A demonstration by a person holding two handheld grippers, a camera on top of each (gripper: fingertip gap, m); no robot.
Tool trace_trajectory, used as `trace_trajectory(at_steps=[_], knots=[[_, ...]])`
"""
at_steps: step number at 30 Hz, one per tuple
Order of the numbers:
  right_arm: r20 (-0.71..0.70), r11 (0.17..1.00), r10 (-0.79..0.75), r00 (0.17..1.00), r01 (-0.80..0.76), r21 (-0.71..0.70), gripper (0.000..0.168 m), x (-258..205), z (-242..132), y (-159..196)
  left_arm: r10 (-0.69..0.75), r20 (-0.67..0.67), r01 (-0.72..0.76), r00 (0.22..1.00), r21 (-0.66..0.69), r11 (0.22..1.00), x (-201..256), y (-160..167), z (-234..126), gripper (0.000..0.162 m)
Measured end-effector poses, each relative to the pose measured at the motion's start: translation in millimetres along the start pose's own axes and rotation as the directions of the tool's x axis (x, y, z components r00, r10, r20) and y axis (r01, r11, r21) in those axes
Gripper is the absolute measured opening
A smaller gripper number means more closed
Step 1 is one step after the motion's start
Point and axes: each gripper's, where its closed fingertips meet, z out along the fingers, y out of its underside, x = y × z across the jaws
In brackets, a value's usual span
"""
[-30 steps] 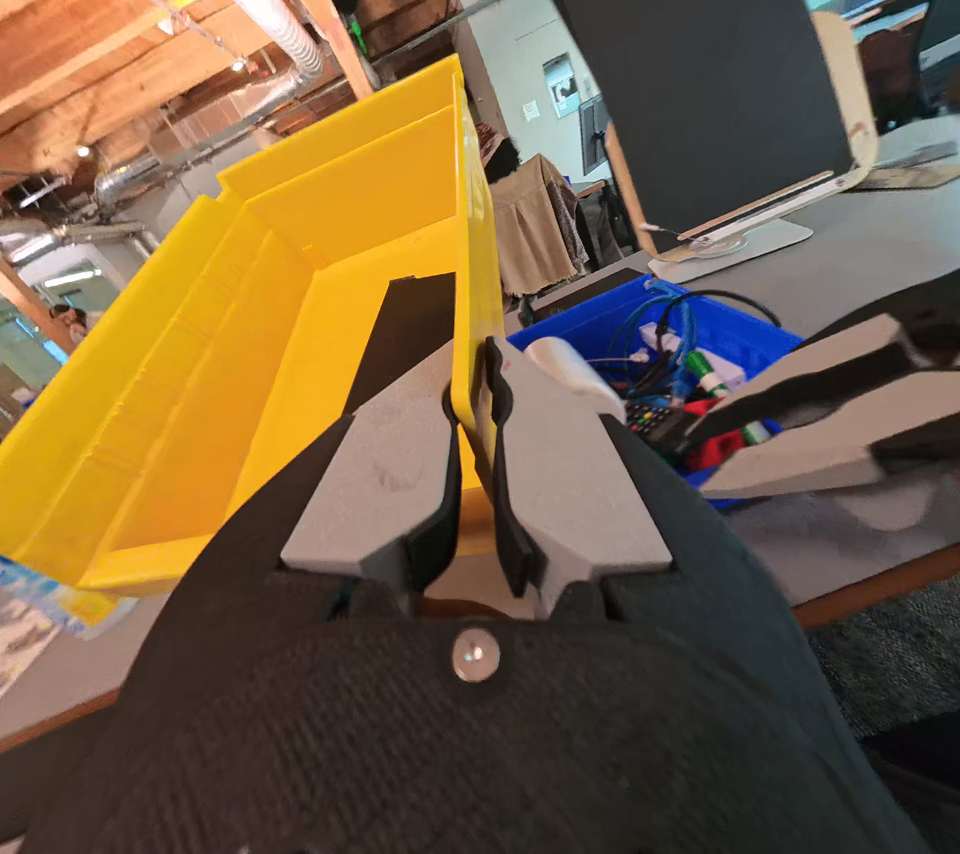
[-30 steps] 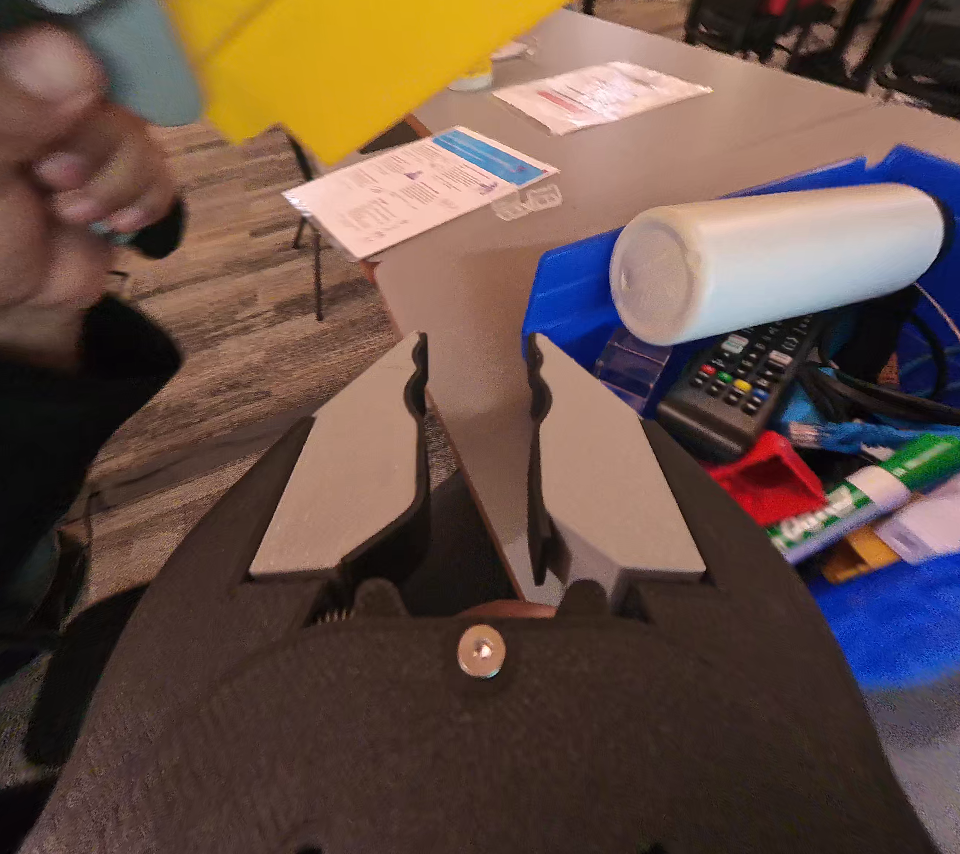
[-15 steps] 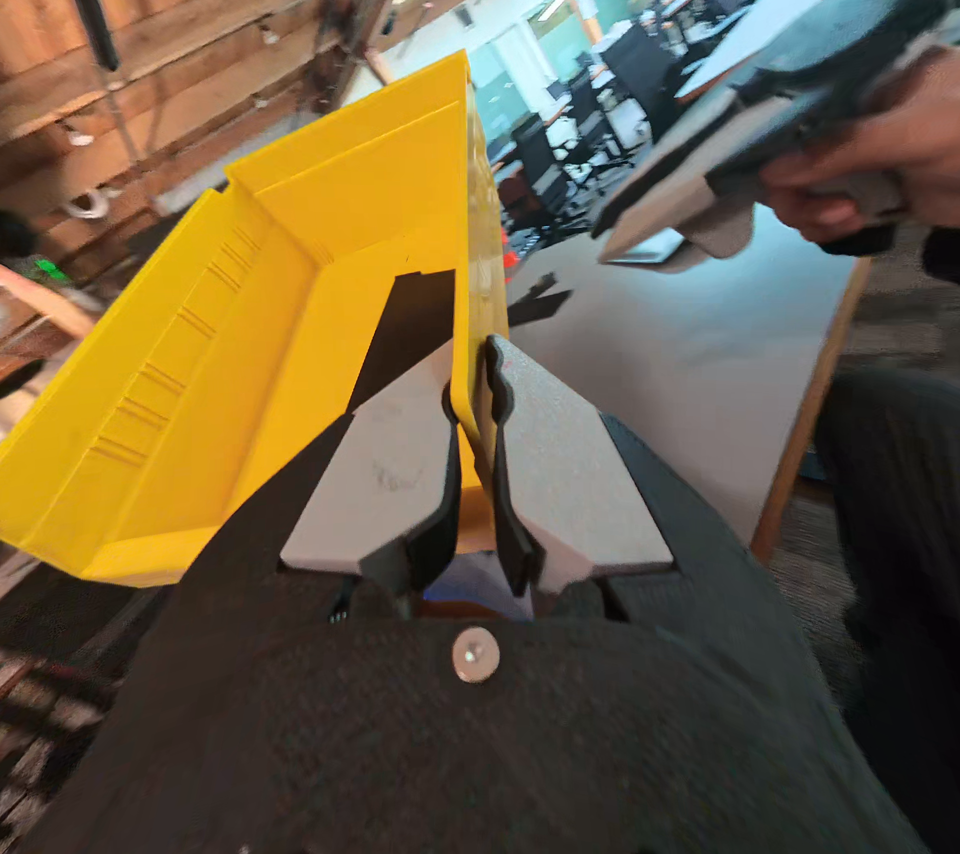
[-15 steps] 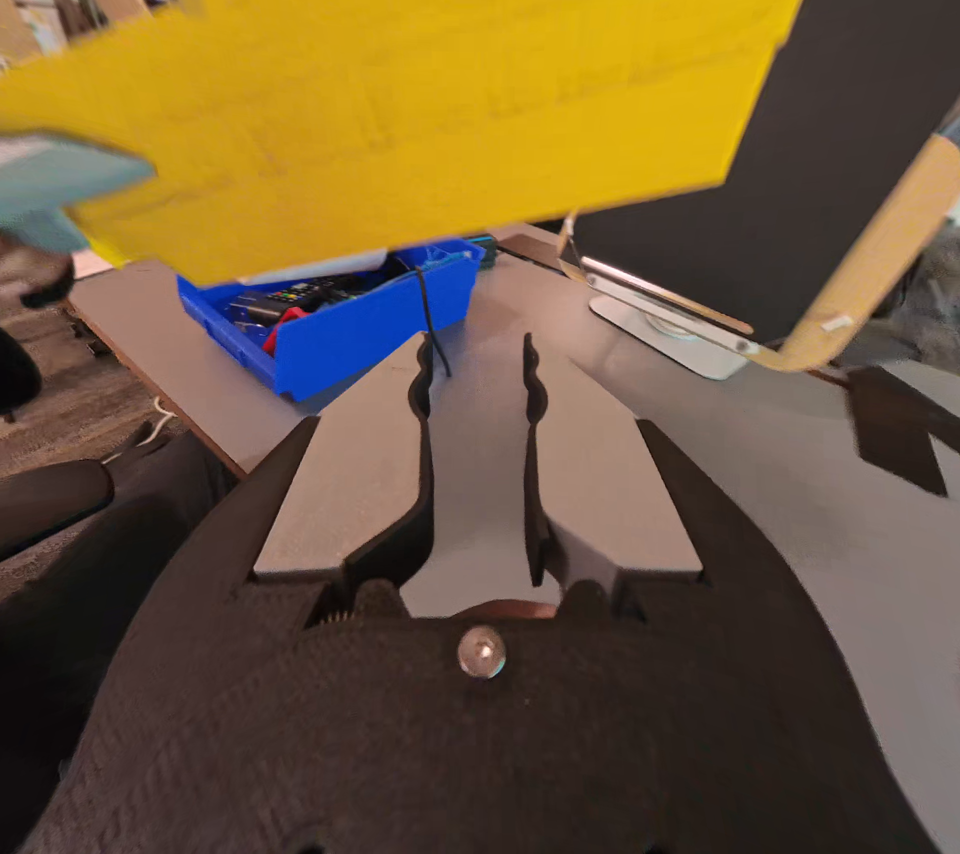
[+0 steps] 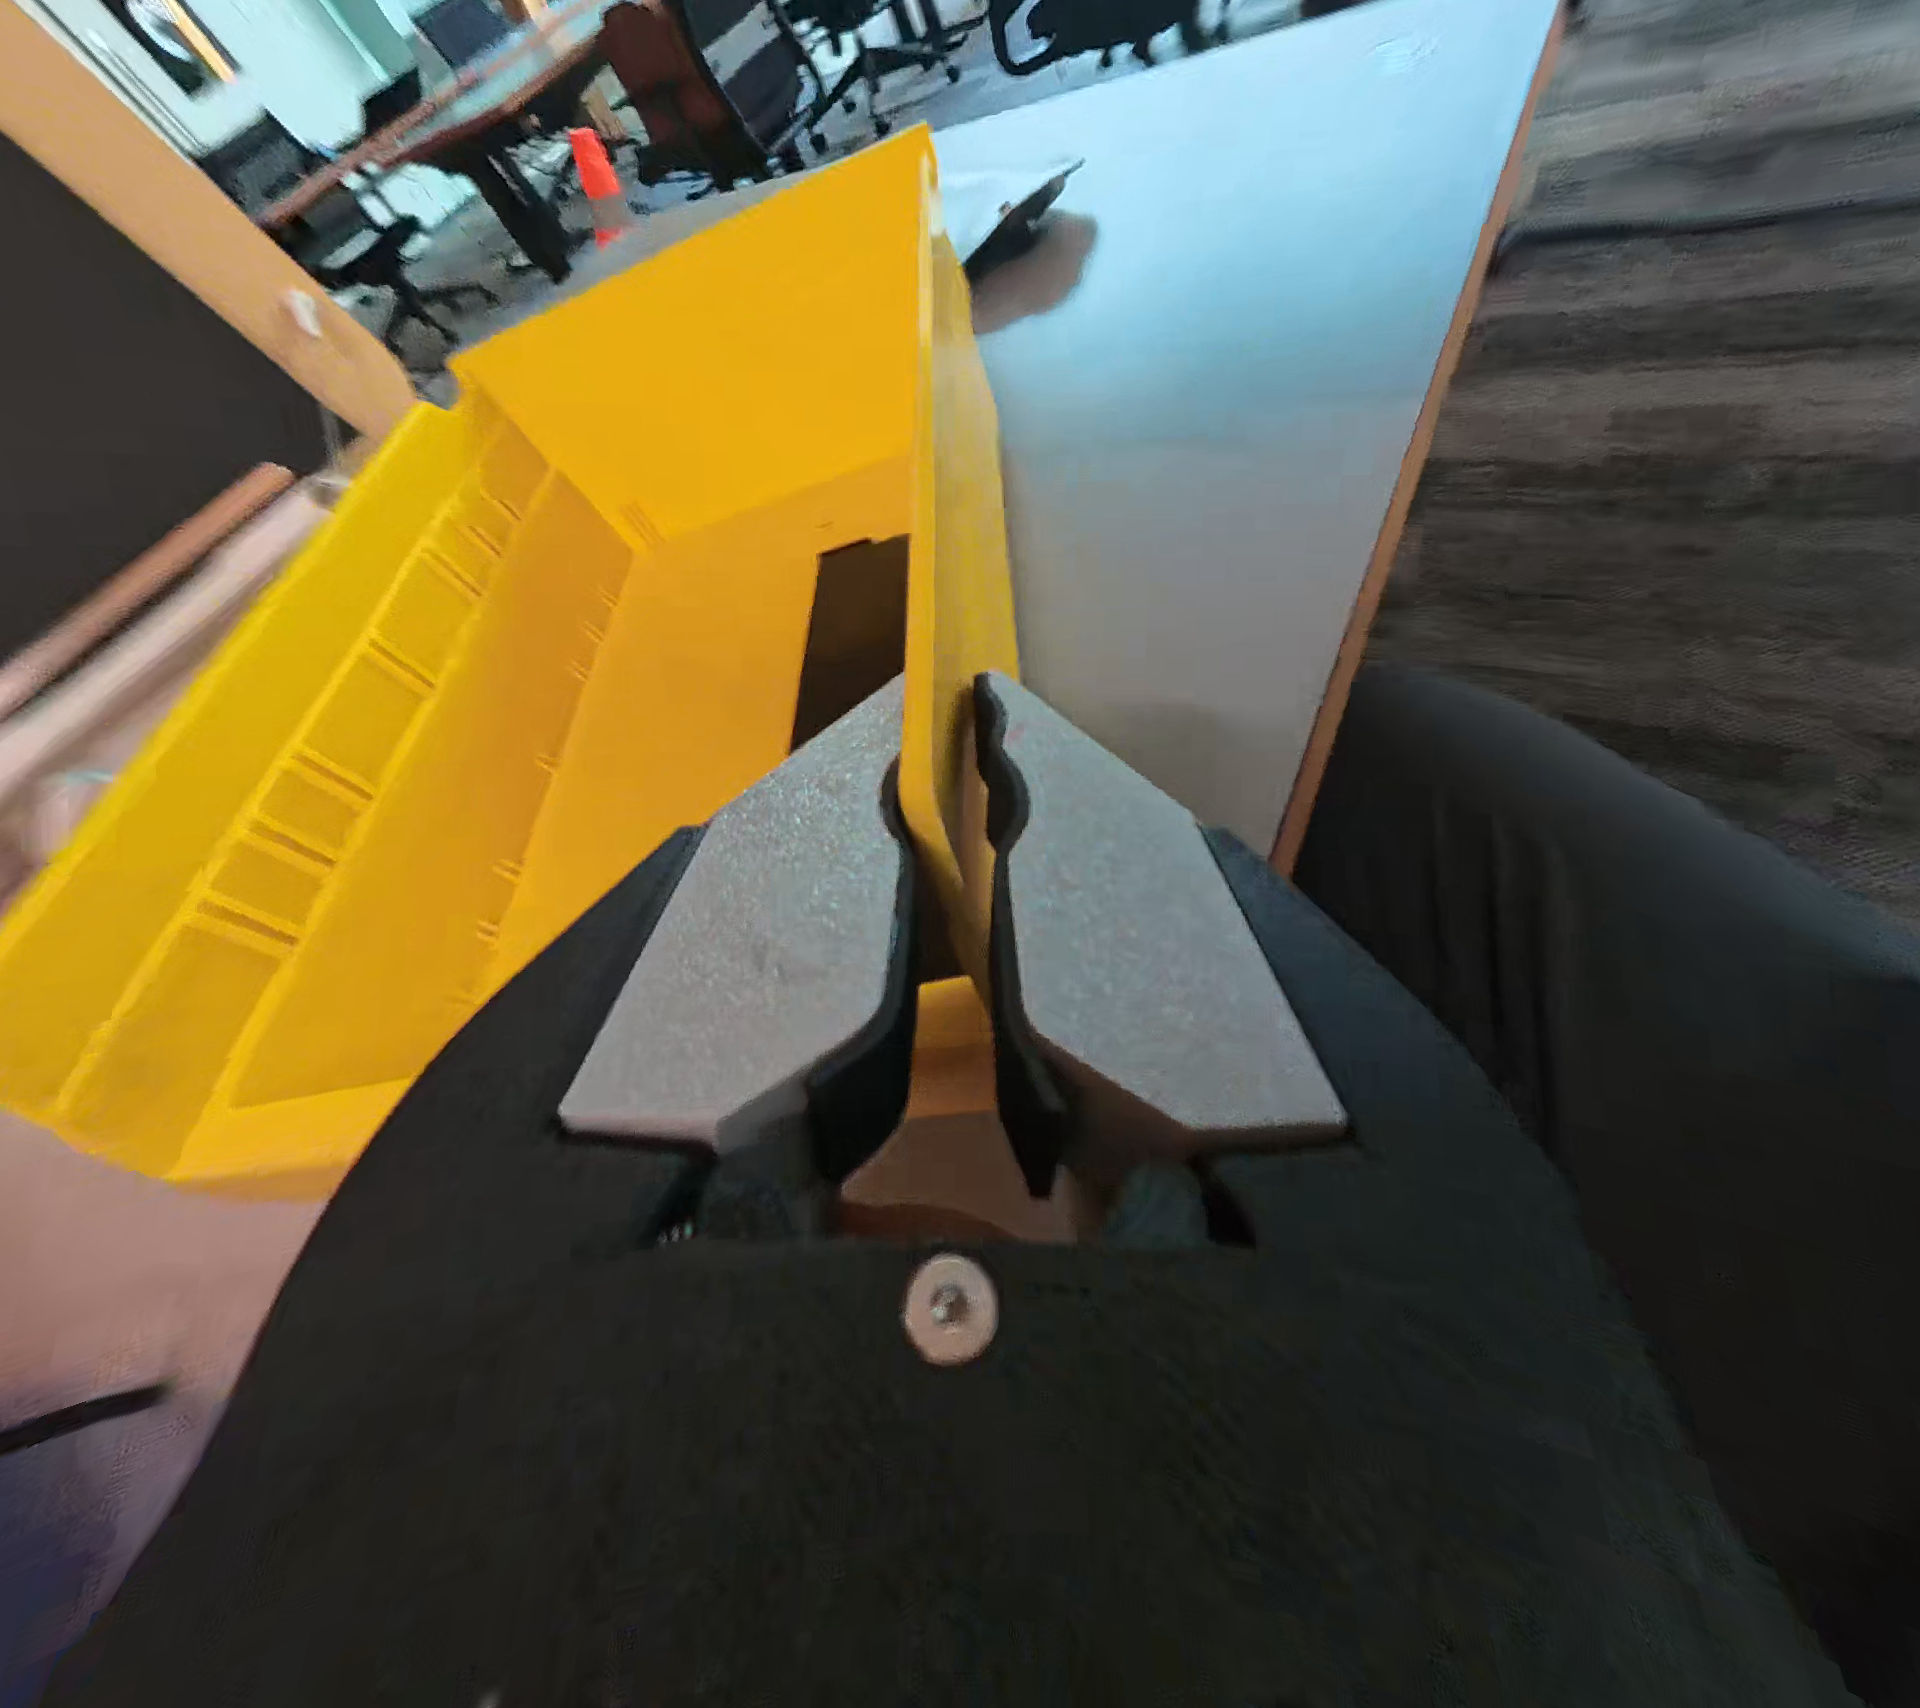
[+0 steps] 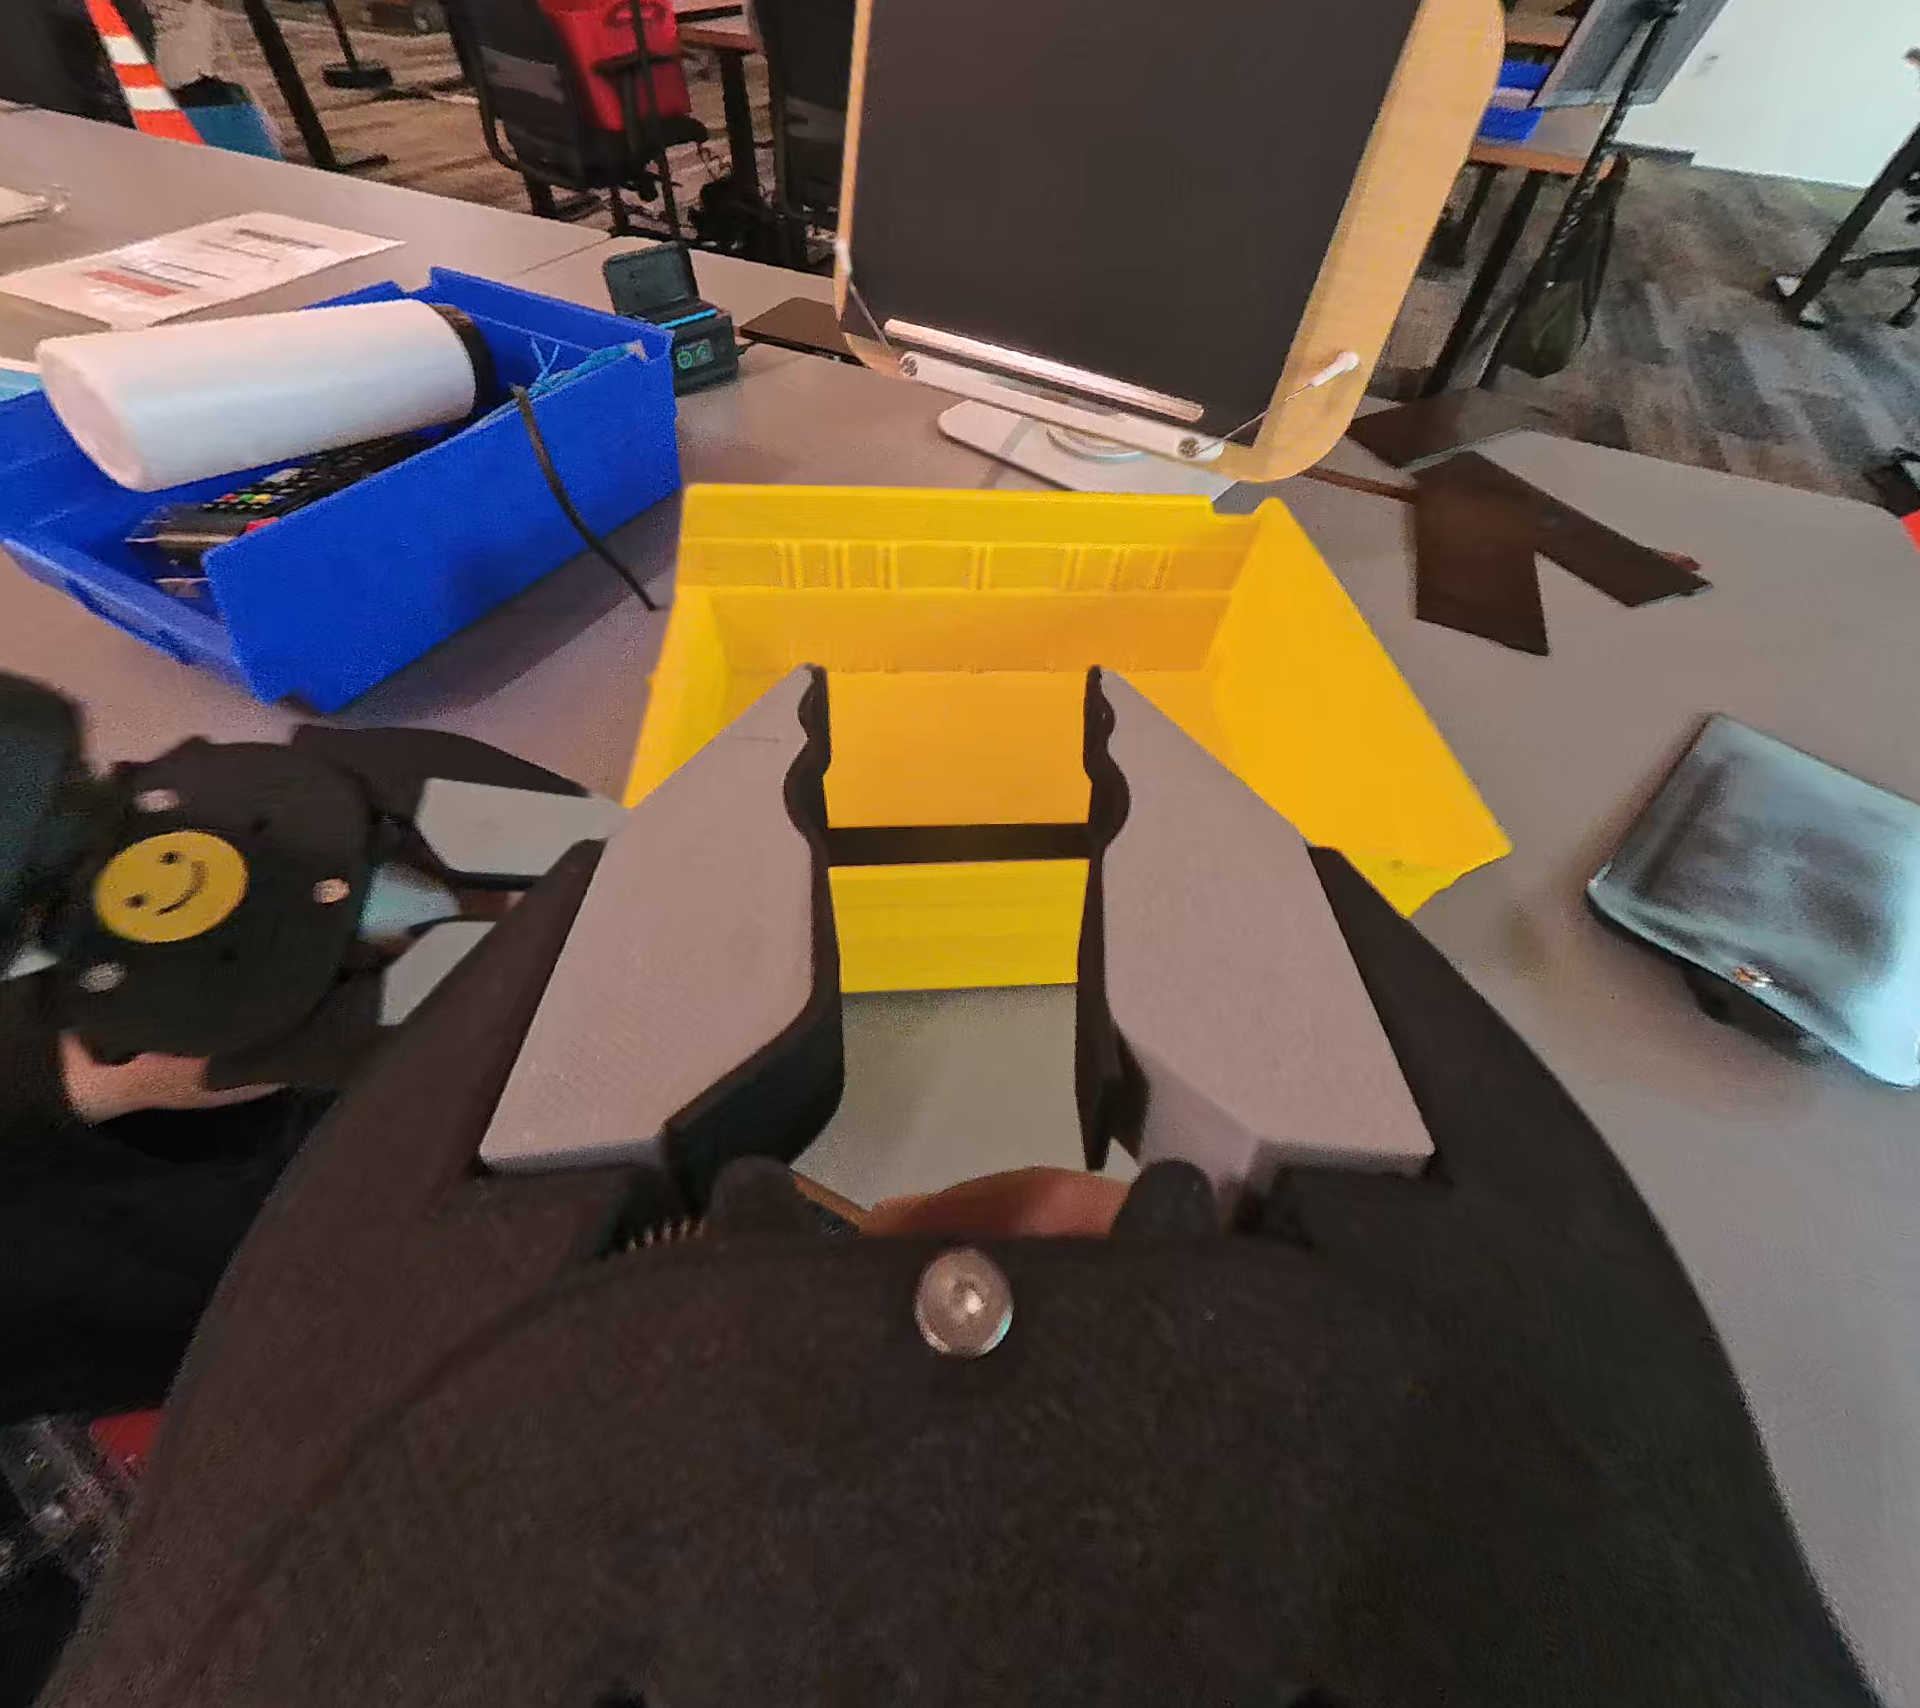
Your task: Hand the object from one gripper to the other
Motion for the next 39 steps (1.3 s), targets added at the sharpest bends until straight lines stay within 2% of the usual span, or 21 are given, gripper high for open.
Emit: trace_trajectory(at_steps=[3,4,6,11,13,15,17,18,20,21,22,24,26,28,32,34,36,37,38,39], knots=[[0.045,0.999,0.013,0.999,-0.011,-0.039,0.050,-6.5,6.3,9.2,-0.074,-0.024,0.075,0.997,0.005,0.997,2.4,-0.7,3.4,0.003],[0.056,0.998,0.006,0.998,-0.002,-0.056,0.052,-9.8,9.4,13.1,-0.100,-0.031,0.101,0.995,0.017,0.995,1.8,-2.8,-2.1,0.009],[0.099,0.995,-0.035,0.994,0.044,-0.087,0.055,-23.4,16.3,20.5,-0.159,-0.076,0.159,0.984,0.003,0.987,1.2,-1.2,-18.7,0.033],[0.288,0.951,-0.247,0.925,0.289,-0.111,0.074,-100.9,32.8,37.3,-0.234,-0.046,0.231,0.971,-0.063,0.971,-25.6,26.6,-86.0,0.060],[0.300,0.914,-0.294,0.908,0.358,-0.189,0.076,-118.0,47.6,58.6,-0.220,0.032,0.222,0.975,-0.054,0.974,-45.0,38.0,-119.2,0.061],[0.262,0.857,-0.345,0.901,0.416,-0.304,0.077,-115.0,64.6,85.8,-0.186,0.147,0.196,0.972,-0.057,0.979,-69.1,53.6,-149.8,0.061],[0.213,0.783,-0.414,0.885,0.466,-0.412,0.082,-99.0,74.4,109.2,-0.174,0.234,0.198,0.957,-0.083,0.977,-89.1,74.3,-173.3,0.061],[0.170,0.741,-0.469,0.867,0.491,-0.458,0.078,-83.4,75.3,115.5,-0.190,0.261,0.220,0.947,-0.090,0.971,-97.4,85.1,-181.4,0.062],[0.133,0.748,-0.443,0.887,0.447,-0.491,0.083,-62.4,69.8,115.7,-0.250,0.285,0.289,0.925,-0.100,0.952,-110.7,107.1,-190.9,0.063],[0.094,0.750,-0.410,0.907,0.394,-0.531,0.091,-45.3,63.1,117.0,-0.283,0.285,0.321,0.916,-0.094,0.943,-116.0,114.5,-193.6,0.058],[0.038,0.742,-0.401,0.915,0.348,-0.573,0.091,-23.5,54.5,119.0,-0.310,0.282,0.345,0.908,-0.081,0.935,-120.7,119.1,-196.2,0.042],[-0.111,0.740,-0.444,0.889,0.294,-0.605,0.067,23.5,36.8,115.2,-0.325,0.297,0.357,0.898,-0.059,0.932,-130.9,123.7,-199.5,0.015],[-0.197,0.770,-0.399,0.896,0.210,-0.602,0.076,44.6,23.3,111.7,-0.335,0.291,0.365,0.896,-0.053,0.929,-133.0,121.8,-197.6,0.011],[-0.187,0.844,-0.304,0.934,0.173,-0.508,0.080,30.8,27.1,98.3,-0.345,0.293,0.369,0.892,-0.027,0.929,-133.3,112.2,-195.8,0.021],[0.007,0.916,-0.241,0.971,0.230,-0.330,0.088,-42.9,55.5,78.3,-0.363,0.395,0.362,0.844,0.079,0.929,-146.2,92.7,-205.2,0.068],[0.074,0.921,-0.218,0.973,0.231,-0.313,0.090,-71.3,76.1,87.3,-0.340,0.460,0.365,0.820,0.038,0.930,-157.0,105.5,-200.9,0.074],[0.053,0.917,-0.191,0.980,0.197,-0.347,0.092,-79.3,99.9,104.9,-0.348,0.485,0.397,0.802,0.002,0.918,-167.6,122.5,-188.7,0.075],[0.020,0.912,-0.186,0.982,0.181,-0.367,0.094,-77.7,111.1,113.9,-0.340,0.488,0.405,0.804,-0.030,0.914,-172.6,131.4,-180.3,0.071],[-0.019,0.904,-0.197,0.980,0.174,-0.391,0.093,-73.4,121.0,122.6,-0.294,0.485,0.381,0.824,-0.091,0.920,-176.0,141.0,-171.5,0.046],[-0.057,0.892,-0.220,0.974,0.178,-0.416,0.089,-67.8,128.8,129.8,-0.216,0.521,0.334,0.826,-0.143,0.932,-186.3,147.1,-169.2,0.035]])
